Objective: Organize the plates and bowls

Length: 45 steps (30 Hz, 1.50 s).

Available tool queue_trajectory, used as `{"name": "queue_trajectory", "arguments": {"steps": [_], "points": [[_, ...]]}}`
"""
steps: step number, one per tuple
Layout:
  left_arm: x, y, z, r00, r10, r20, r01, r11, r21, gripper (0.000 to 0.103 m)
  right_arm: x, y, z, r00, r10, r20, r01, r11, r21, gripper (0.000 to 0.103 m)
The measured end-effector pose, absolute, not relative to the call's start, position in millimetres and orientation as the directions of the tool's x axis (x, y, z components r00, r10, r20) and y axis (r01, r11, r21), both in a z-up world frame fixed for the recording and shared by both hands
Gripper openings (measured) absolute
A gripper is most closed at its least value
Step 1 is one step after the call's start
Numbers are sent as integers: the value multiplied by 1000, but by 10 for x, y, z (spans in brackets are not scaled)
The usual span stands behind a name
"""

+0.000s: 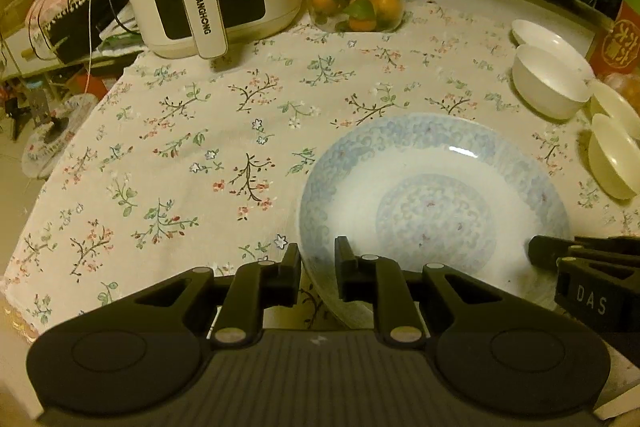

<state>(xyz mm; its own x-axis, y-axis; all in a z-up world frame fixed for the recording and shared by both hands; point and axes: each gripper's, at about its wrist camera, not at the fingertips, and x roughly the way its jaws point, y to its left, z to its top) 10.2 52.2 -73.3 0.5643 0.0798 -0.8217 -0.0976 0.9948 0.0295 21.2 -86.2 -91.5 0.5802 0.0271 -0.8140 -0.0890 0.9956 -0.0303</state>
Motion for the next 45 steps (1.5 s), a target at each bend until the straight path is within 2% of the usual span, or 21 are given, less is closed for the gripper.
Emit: {"name": "queue_trajectory", "arguments": {"steps": [13,17,20,26,28,30,32,34,36,39,41,45], "points": [[87,449,-750,573,121,-811,-93,992,83,15,213,-807,-969,595,-36,-803,-95,989,-115,17],[94,468,-748,569,112,-815,-100,993,67,16,213,-796,-981,595,-34,-803,-105,987,-120,22],[117,485,-743,569,106,-816,-98,993,61,17,224,-797,-1003,587,-23,-809,-113,988,-110,27],[195,576,-651,584,109,-804,-139,990,33,23,313,-995,-964,550,32,-834,-56,998,1,26],[234,587,-634,581,99,-808,-146,989,16,28,328,-1086,-891,563,41,-825,-37,999,24,28],[281,581,-626,575,84,-814,-147,989,-2,39,341,-1156,-822,573,54,-818,-26,999,48,33],[330,545,-604,574,71,-816,-145,989,-15,46,368,-1236,-753,581,66,-812,-16,997,69,39],[376,495,-578,574,65,-816,-138,990,-18,53,410,-1314,-685,586,70,-807,-11,997,79,41],[428,432,-537,574,61,-817,-131,991,-18,67,454,-1399,-629,594,66,-802,1,997,83,43],[520,337,-468,583,61,-810,-118,993,-10,73,525,-1545,-528,602,63,-796,17,996,92,51],[599,266,-435,586,53,-809,-108,994,-14,75,559,-1642,-461,609,57,-791,27,995,92,60],[740,142,-398,587,24,-810,-88,995,-34,79,630,-1822,-384,616,44,-787,46,995,91,69]]}}
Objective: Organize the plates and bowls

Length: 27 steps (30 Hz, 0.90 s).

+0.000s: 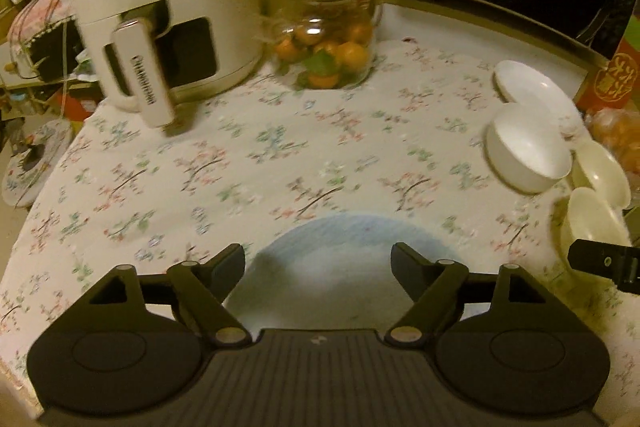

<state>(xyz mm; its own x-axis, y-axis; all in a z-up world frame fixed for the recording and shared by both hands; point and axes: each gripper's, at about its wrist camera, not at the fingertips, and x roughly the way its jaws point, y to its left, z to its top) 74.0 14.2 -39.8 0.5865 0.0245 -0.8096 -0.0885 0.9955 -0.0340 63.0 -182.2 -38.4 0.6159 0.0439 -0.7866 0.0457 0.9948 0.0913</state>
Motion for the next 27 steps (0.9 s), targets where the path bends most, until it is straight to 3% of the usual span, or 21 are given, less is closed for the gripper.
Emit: {"name": "queue_trajectory", "arguments": {"steps": [11,27], "points": [[1115,-312,-274,600,-2,-800,-8,1000,-8,92,907,-2326,-222,635,16,-772,130,983,127,88],[1779,-825,-291,591,-32,-806,21,999,-24,97,1363,-3254,-147,652,-83,-754,332,925,184,91]]}}
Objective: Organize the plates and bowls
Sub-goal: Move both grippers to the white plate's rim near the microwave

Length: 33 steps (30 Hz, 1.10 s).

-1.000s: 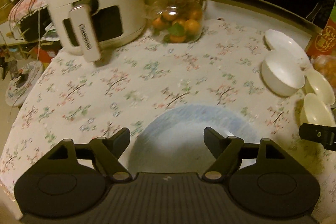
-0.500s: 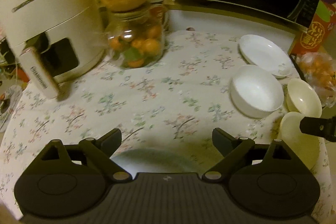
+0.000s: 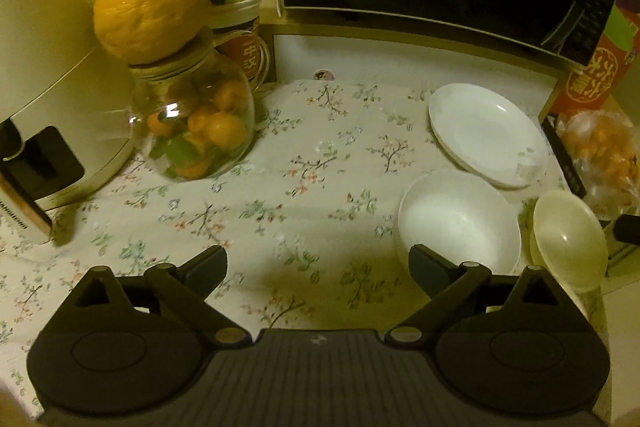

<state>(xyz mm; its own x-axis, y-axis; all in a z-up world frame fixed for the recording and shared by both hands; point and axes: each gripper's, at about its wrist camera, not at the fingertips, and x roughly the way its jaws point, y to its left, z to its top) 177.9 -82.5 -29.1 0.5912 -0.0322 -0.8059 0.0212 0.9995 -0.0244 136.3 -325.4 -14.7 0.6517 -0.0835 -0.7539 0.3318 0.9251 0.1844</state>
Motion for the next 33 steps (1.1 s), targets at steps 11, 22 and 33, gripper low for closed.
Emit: {"name": "queue_trajectory", "arguments": {"steps": [11,22,33], "points": [[2371,-970,-342,601,-104,-793,4,992,-127,100,1771,-3777,-245,659,-151,-736,433,877,207,92],[2883,-1313,-571,607,-160,-778,46,985,-166,98,2358,-3924,-469,680,-33,-733,378,872,312,89],[3206,-1563,-818,614,-158,-774,85,987,-134,87,2816,-3902,-657,661,-10,-750,341,894,289,72]]}}
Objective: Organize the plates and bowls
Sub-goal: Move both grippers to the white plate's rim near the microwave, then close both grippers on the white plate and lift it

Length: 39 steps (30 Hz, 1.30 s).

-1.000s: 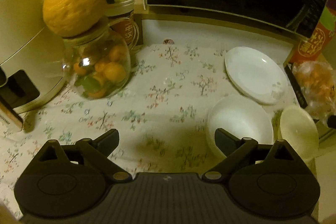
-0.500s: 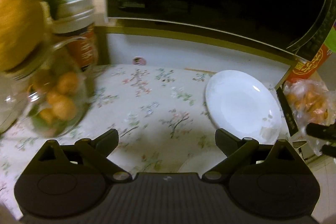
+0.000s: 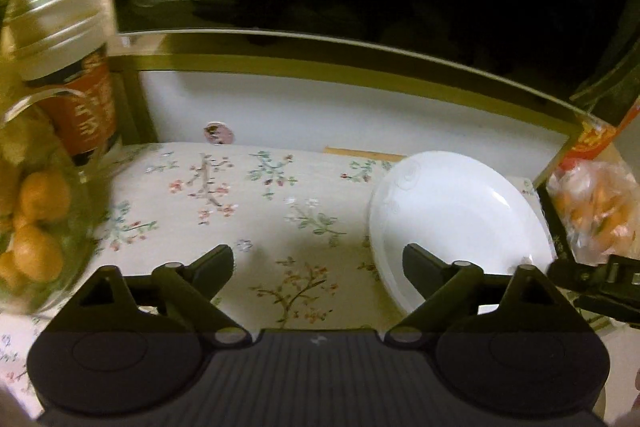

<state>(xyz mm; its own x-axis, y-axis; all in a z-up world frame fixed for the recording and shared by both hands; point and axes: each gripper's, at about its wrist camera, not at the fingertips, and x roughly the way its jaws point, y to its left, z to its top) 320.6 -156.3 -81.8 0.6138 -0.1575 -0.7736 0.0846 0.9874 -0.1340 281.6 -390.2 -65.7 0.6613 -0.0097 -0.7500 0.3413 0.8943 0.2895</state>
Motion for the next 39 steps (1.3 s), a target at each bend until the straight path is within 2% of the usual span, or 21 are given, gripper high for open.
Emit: {"name": "queue_trajectory", "arguments": {"steps": [5,8,12,17,21,25,27,39], "points": [[3278,-1629,-930,604,-162,-781,103,987,-125,77,2914,-3914,-788,638,5,-770,354,886,299,58],[3316,-1635,-993,592,-170,-788,101,985,-137,68,2946,-3918,-814,638,0,-770,359,885,298,53],[3334,-1693,-1043,589,-173,-790,119,985,-128,61,2984,-3924,-863,636,0,-772,360,884,297,48],[3346,-1725,-1080,588,-181,-788,122,983,-135,59,3008,-3913,-900,637,9,-771,358,881,307,39],[3361,-1753,-1077,588,-217,-779,140,976,-166,40,3034,-3893,-916,641,18,-767,348,884,312,32],[3361,-1758,-1080,579,-268,-770,157,963,-218,22,3063,-3850,-953,640,23,-768,335,891,306,18],[3364,-1759,-1077,571,-294,-767,165,956,-243,13,3063,-3842,-948,642,25,-766,337,889,311,17],[3321,-1659,-958,589,-330,-738,176,943,-281,9,3016,-3789,-840,655,-7,-755,319,909,268,13]]}}
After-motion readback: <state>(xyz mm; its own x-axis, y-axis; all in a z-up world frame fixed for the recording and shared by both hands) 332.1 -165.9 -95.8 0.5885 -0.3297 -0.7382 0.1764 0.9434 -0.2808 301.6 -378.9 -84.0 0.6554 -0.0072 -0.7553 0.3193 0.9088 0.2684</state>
